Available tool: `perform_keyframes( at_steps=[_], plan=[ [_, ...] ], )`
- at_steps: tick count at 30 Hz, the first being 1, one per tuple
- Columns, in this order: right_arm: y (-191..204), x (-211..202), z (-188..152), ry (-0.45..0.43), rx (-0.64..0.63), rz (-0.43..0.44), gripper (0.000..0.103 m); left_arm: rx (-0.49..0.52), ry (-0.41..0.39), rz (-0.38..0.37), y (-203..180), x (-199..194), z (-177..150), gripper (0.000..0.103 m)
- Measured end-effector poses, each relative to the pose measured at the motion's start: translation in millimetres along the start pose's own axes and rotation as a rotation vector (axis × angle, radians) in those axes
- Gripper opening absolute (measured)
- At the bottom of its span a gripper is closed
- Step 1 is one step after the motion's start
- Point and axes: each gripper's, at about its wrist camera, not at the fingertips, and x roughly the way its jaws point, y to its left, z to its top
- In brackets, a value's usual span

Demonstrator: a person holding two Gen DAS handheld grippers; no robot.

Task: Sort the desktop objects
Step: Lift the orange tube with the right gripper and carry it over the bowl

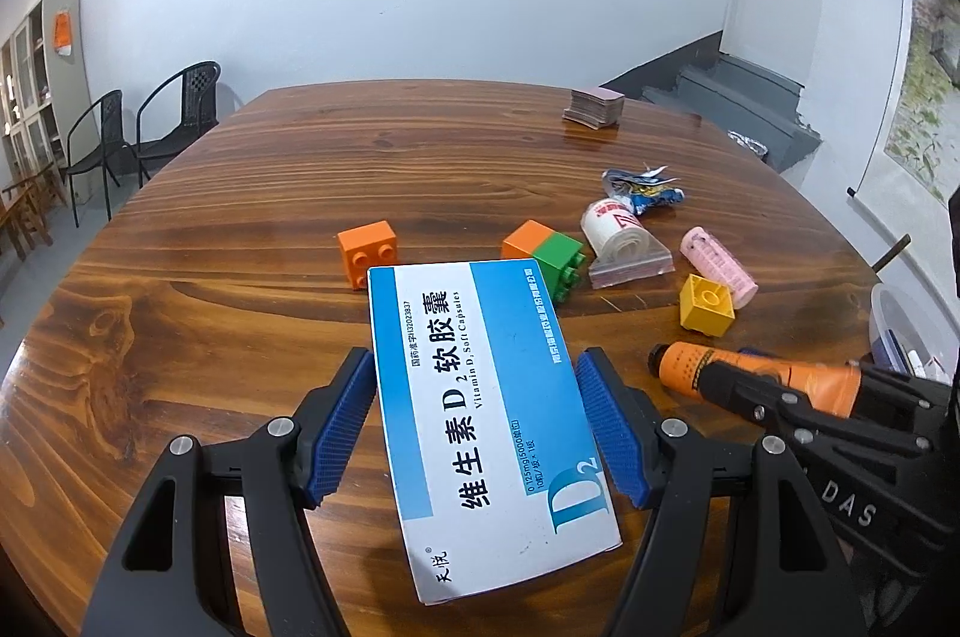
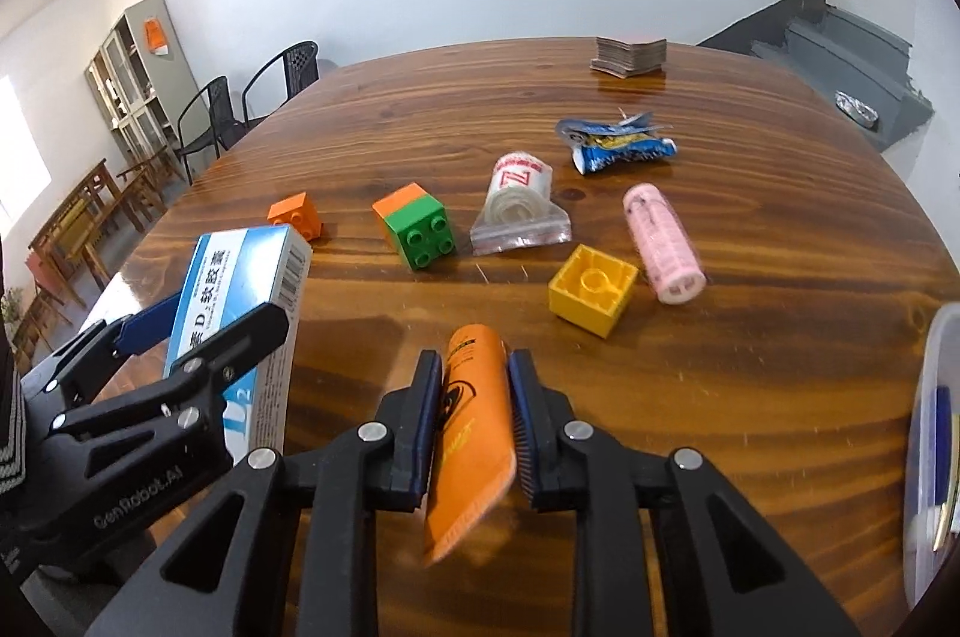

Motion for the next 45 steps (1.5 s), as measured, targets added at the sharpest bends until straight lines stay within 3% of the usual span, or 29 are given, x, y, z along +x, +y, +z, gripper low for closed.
perform_keyframes(
  at_steps=[12, 24, 29, 35, 45],
  plan=[
    [-17, -1, -17, 0.039, 0.023, -0.024, 0.025, 0.018, 0.011, -0.009, -9, -1, -7, 0.072],
    [-1, 17, -15, 0.089, -0.072, -0.072, 0.032, 0.024, 0.015, -0.012, -12, -1, -9, 0.072],
    [3, 18, -18, 0.076, -0.113, -0.102, 0.032, 0.028, 0.015, -0.009, -13, -2, -10, 0.072],
    [-6, 10, -20, 0.062, -0.055, -0.061, 0.031, 0.053, 0.008, 0.001, -22, -4, -10, 0.072],
    [-36, -40, -19, -0.08, 0.057, -0.054, 0.031, 0.141, -0.006, -0.015, -62, -11, -7, 0.072]
  ],
)
